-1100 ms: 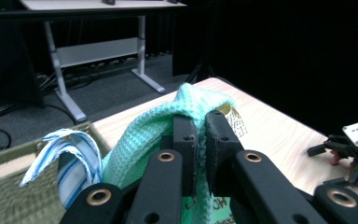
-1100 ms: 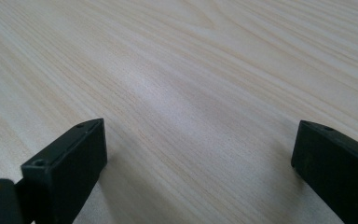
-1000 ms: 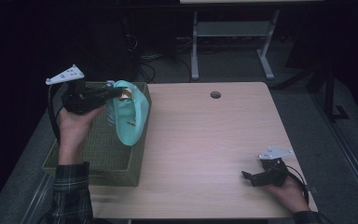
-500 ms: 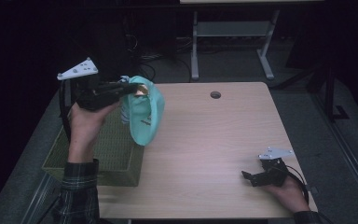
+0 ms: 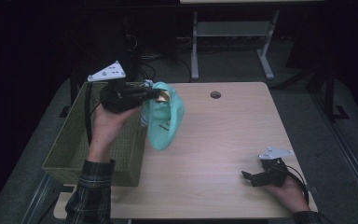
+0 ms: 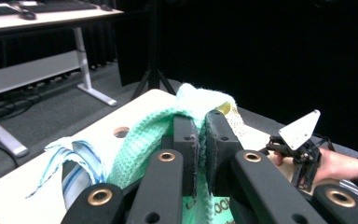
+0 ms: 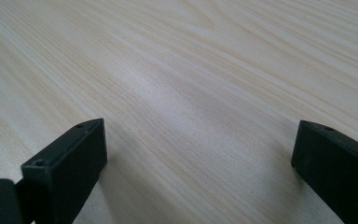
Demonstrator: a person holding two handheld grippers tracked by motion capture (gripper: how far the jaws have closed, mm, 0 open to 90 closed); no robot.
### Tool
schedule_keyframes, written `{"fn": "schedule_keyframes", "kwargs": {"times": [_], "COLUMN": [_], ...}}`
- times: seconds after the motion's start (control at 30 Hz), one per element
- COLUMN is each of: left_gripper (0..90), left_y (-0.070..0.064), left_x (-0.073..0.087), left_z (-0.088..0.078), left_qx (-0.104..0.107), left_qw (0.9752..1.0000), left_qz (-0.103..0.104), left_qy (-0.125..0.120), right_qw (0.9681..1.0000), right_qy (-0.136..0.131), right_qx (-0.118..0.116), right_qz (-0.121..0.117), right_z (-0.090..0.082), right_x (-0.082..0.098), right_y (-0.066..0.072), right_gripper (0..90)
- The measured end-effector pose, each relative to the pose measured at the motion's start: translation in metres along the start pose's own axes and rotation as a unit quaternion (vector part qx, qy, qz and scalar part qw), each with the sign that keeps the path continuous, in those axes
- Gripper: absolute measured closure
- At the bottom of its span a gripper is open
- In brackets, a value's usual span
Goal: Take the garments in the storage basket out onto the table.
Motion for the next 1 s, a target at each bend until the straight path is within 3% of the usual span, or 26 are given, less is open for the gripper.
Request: {"fn": "schedule_keyframes", "kwargs": {"times": [0.47, 0.7, 1.0], "left_gripper": [84.2, 84.2, 84.2], "left_y": [-0.019, -0.032, -0.049], "left_x": [0.028, 0.044, 0.054], "left_z": [0.034, 0.057, 0.080], "left_qx": [0.039, 0.053, 0.075], "left_qw": [0.9992, 0.9976, 0.9955], "left_qz": [-0.002, 0.011, 0.012], "left_qy": [0.008, 0.043, 0.057], "right_qw": [1.0000, 1.0000, 1.0000], "right_qy": [0.000, 0.000, 0.000], "right_qx": [0.000, 0.000, 0.000], "right_qz": [-0.002, -0.002, -0.002], "right_z": [0.000, 0.000, 0.000], "right_x": [0.000, 0.000, 0.000], "right_y": [0.000, 0.000, 0.000], "right_gripper": [2.9, 2.8, 2.8]}}
Point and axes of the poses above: each handheld gripper's, and its own axes: z roughly forward along the jaws, x roughly out of its underside, y roughly to its left, the point moved 9 cm from there along z, roughly forward along the jaws, and after that the axes turned 12 degrees about z, right-handed, at the moved point
